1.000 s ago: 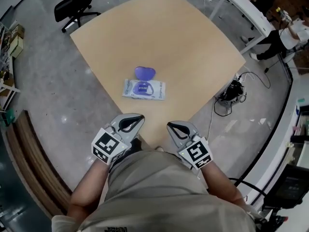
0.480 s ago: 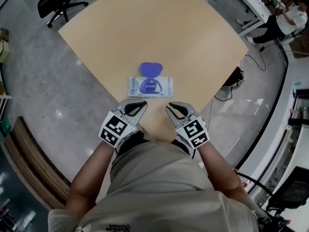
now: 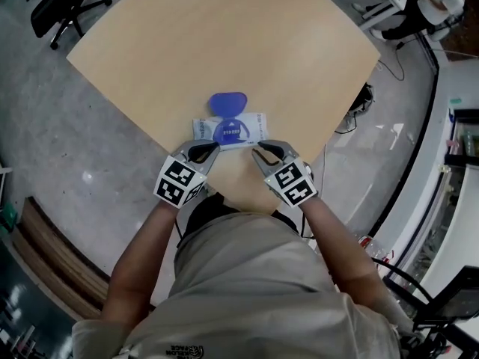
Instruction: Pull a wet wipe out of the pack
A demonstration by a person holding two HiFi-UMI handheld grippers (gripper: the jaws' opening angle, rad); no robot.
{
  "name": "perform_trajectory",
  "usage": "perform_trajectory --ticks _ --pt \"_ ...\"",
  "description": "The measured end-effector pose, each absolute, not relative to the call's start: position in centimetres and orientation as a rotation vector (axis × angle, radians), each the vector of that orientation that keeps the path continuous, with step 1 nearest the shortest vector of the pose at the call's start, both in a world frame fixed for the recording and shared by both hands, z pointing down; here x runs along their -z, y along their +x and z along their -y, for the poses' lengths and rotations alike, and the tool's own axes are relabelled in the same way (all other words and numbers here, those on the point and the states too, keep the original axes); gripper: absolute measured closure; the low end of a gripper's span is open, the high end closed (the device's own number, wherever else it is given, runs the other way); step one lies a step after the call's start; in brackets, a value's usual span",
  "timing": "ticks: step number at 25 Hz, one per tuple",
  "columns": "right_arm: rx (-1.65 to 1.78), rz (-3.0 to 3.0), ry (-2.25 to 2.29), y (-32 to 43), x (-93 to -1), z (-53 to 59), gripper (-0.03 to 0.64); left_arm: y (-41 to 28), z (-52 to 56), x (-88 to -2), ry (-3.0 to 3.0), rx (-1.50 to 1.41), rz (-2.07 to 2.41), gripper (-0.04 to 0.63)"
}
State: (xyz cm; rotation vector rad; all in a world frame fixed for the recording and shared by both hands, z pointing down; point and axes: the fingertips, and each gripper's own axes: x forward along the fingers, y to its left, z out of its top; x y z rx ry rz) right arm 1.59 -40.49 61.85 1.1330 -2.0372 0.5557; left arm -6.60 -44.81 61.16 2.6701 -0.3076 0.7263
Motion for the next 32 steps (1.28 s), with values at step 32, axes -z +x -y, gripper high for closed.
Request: perform_trajectory --ticks 32 --pt "-0.517 1.967 1.003 -1.3 -67.8 44.0 0.526 -7.8 45.8 -68.6 2.572 -0.836 0.255 0.589"
